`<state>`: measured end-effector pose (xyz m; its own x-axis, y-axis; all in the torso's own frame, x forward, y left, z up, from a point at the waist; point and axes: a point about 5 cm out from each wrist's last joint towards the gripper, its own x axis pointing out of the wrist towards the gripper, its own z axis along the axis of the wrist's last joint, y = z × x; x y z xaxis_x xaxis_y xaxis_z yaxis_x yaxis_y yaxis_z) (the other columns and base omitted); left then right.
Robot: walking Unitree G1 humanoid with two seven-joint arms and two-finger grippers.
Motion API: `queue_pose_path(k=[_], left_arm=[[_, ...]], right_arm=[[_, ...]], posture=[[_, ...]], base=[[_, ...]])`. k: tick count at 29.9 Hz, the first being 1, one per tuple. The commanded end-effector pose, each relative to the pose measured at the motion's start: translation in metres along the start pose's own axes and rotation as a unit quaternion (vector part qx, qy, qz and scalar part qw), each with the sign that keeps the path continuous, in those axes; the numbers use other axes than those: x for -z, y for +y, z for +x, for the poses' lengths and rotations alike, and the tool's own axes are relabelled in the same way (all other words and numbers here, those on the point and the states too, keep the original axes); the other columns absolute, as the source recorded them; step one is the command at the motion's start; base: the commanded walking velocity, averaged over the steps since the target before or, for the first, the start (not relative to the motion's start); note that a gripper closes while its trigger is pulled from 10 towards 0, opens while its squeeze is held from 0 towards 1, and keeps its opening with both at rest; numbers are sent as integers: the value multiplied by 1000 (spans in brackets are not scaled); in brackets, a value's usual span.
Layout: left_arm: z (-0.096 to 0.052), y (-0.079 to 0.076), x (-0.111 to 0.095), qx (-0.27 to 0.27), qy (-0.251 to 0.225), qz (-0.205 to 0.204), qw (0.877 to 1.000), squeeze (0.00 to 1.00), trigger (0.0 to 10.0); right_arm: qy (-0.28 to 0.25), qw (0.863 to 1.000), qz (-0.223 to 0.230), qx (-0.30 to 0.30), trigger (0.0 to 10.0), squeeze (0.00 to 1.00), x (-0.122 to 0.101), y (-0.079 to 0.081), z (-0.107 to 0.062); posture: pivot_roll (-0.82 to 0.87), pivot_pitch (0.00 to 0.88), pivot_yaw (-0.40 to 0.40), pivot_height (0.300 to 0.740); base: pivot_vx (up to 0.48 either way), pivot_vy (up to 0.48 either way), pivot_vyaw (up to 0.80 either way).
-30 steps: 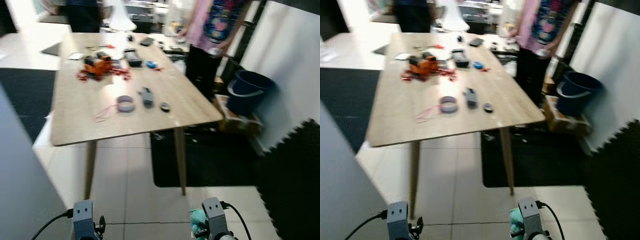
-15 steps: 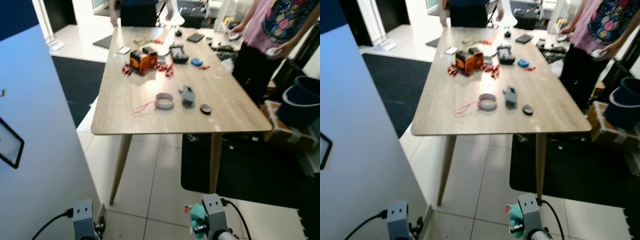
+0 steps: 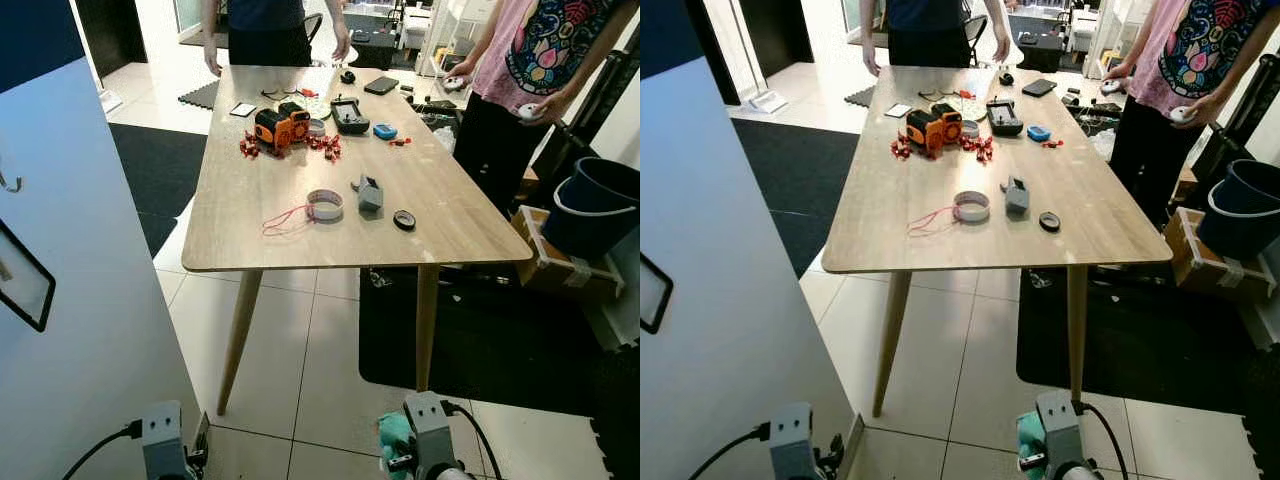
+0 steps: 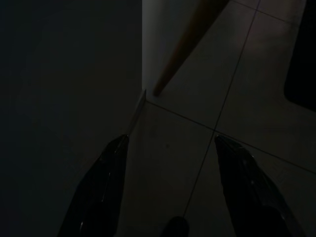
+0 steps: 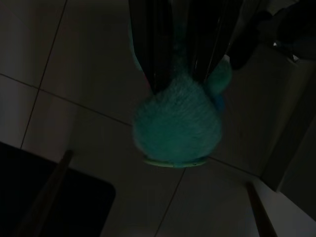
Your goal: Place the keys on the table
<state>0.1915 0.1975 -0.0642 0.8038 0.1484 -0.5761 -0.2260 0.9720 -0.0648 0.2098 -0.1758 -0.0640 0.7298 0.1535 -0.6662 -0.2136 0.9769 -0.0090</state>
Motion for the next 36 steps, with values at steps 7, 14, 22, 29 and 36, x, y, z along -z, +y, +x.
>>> queue_pose_path(k=[7,14,22,29,36], left_arm=[[-2,-1,2,0,-2,-8,1000,0,10000],[-2,-1,2,0,-1,-10,1000,0,10000],[-2,0,3,-1,-3,-11,1000,0,10000],[-3,0,4,1,-3,-11,1000,0,10000],[-3,0,3,1,-4,-12,1000,0,10000]], right_arm=[[4,1000,7,0,10000,0,5,1,-1],[5,1000,7,-1,10000,0,5,2,-1],[7,1000,3,-2,10000,0,6,1,-2],[6,1000,3,-3,10000,0,6,1,-2],[6,1000,2,-5,10000,0,5,2,-2]], posture=[[36,71,-66,740],[38,70,-67,740],[41,64,-71,740],[41,61,-70,740],[43,65,-74,740]], base=[[0,0,0],[0,0,0],[0,-32,0],[0,-304,0],[0,-334,0]])
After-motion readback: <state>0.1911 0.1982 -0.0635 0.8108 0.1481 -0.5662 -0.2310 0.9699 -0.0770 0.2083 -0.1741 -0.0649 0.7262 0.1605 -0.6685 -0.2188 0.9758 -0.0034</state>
